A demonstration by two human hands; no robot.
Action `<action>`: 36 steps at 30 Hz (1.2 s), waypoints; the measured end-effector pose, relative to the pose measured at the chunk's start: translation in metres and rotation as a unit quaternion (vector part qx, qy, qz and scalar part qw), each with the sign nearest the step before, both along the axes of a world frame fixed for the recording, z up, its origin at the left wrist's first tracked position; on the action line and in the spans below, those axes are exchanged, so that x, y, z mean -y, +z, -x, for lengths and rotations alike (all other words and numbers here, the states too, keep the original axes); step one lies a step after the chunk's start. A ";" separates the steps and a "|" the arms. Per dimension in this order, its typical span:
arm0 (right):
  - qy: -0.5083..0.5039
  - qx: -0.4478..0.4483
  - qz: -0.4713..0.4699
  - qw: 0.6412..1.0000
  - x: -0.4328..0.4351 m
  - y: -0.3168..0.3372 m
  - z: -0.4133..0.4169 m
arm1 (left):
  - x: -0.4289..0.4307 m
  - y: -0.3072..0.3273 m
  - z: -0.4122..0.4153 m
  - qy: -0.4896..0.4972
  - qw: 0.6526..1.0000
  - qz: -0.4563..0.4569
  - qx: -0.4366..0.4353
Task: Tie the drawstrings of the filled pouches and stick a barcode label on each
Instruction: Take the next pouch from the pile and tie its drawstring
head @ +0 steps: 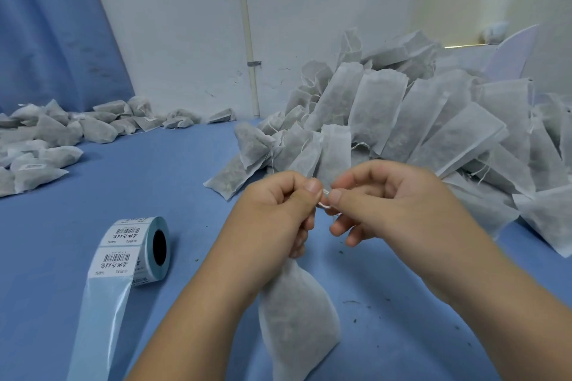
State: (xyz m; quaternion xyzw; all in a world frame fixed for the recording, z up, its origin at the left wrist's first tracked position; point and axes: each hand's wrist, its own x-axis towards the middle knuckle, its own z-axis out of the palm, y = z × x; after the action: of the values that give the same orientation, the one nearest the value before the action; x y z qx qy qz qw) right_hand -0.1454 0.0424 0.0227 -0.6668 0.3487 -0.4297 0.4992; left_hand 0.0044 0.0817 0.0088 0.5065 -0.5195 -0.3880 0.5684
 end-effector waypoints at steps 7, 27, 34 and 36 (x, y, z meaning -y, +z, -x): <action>-0.011 0.019 -0.006 1.000 0.002 -0.004 -0.001 | 0.002 -0.003 0.001 0.031 0.996 0.006 0.084; -0.068 -0.206 0.126 0.968 0.004 -0.009 0.001 | 0.000 -0.009 -0.002 0.050 0.959 0.049 0.275; -0.048 -0.146 0.103 0.983 0.008 -0.010 0.004 | 0.000 -0.007 -0.002 0.037 0.971 0.016 0.236; -0.021 -0.096 0.046 0.994 0.011 -0.010 0.005 | -0.001 -0.006 -0.002 0.023 0.975 0.003 0.223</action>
State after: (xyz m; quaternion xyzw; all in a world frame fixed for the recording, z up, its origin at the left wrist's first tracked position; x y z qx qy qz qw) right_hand -0.1504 0.0310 0.0126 -0.7195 0.3890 -0.3898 0.4232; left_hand 0.0068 0.0826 0.0032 0.5903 -0.6222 -0.2506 0.4490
